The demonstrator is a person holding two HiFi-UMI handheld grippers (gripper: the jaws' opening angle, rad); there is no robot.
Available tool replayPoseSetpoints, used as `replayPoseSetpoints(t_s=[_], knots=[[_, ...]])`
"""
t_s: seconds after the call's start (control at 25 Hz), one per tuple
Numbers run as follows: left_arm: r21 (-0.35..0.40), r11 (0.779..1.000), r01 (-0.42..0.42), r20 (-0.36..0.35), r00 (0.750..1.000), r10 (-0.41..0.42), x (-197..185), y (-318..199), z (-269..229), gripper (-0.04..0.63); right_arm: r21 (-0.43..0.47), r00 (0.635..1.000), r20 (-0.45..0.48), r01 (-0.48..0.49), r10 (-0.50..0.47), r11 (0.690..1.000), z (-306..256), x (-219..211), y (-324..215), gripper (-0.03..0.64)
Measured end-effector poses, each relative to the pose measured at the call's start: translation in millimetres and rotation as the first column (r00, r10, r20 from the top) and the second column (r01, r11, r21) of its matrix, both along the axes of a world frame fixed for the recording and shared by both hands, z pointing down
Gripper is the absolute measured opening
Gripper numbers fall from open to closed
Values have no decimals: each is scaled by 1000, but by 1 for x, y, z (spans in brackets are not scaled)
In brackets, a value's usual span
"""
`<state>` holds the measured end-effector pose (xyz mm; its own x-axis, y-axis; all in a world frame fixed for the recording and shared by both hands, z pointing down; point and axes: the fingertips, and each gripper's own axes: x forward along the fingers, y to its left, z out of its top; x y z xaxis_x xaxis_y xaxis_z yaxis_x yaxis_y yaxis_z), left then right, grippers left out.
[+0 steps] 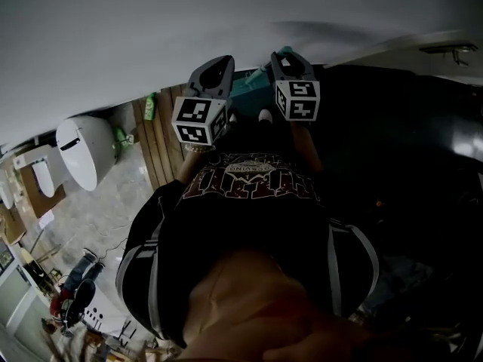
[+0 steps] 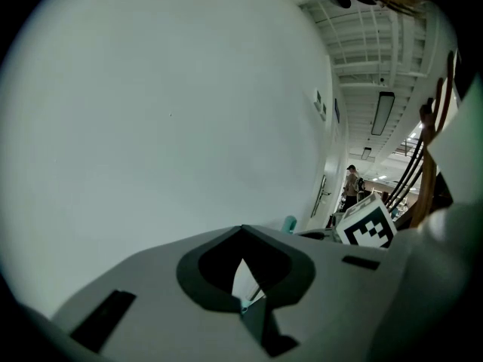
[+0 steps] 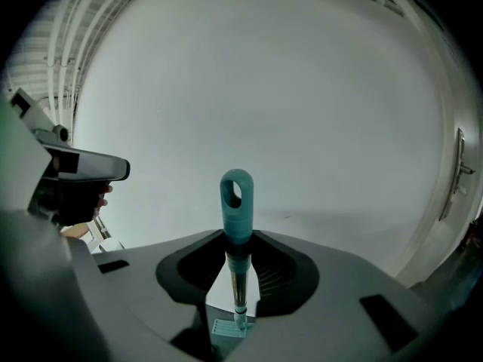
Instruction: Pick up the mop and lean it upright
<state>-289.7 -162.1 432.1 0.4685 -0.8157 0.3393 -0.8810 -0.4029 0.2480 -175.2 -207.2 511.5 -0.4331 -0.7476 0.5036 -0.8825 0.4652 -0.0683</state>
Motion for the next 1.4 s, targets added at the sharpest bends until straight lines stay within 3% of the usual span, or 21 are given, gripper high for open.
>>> replayPoseSetpoints(t_s=[0.32, 0.56, 0.84, 1.4], knots=[[10, 1000, -11, 4, 1000, 11, 18, 2, -4, 44, 5, 1000, 17, -6, 6, 1000, -2, 17, 23, 117], [22, 1000, -2, 6, 1000, 2, 27, 7, -7, 44, 23, 998, 34, 47, -48, 999, -10, 15, 34, 117], [32, 999, 20, 10, 1000, -21, 28, 10, -10, 44, 96, 994, 58, 83, -88, 992, -53, 20, 37, 117], [52, 999, -7, 2, 1000, 6, 50, 6, -20, 44, 203, 994, 80, 58, -76, 977, -125, 50, 47, 117]])
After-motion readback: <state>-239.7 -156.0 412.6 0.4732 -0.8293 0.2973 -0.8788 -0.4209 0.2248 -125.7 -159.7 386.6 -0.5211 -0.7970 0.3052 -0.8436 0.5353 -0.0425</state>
